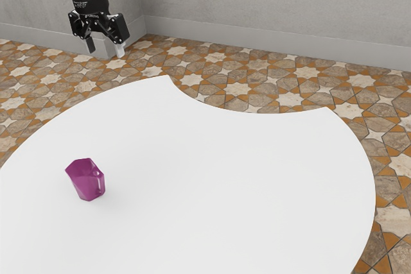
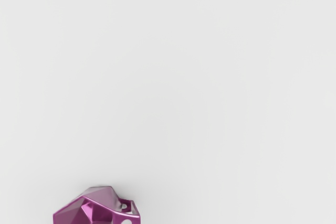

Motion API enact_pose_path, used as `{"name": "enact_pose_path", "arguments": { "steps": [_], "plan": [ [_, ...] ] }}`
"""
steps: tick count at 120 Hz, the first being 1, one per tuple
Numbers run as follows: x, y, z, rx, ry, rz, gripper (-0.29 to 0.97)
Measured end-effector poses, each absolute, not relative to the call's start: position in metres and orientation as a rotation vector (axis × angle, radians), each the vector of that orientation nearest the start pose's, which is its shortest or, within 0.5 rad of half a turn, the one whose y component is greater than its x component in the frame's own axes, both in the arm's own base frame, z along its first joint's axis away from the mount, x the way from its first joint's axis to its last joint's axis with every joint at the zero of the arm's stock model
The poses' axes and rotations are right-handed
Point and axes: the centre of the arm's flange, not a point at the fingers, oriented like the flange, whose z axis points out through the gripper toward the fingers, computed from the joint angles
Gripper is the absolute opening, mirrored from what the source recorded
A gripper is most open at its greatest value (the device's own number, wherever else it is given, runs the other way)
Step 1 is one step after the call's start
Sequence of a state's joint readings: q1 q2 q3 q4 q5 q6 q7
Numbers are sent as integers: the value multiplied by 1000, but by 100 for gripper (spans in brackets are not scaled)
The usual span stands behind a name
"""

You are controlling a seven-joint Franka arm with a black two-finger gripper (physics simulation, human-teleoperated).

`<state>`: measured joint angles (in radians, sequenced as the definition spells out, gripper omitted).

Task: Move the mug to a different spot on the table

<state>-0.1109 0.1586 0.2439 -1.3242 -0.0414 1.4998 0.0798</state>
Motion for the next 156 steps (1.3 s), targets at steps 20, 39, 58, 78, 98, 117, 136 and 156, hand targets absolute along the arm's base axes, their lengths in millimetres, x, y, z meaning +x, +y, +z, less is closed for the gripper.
{"name": "enact_pose_path", "arguments": {
  "steps": [20,39,58,78,98,117,136,156],
  "plan": [
    [596,48,640,-3142,-36,-20,68],
    [603,38,627,-3139,-10,11,68],
    [603,37,627,-3134,-3,12,68],
    [611,29,597,-3083,175,115,68],
    [598,13,526,-2968,484,322,68],
    [560,7,475,-2852,741,385,68],
    [542,-10,435,-2684,1028,347,68],
    [526,-6,378,-2563,1273,361,68]
  ]
}}
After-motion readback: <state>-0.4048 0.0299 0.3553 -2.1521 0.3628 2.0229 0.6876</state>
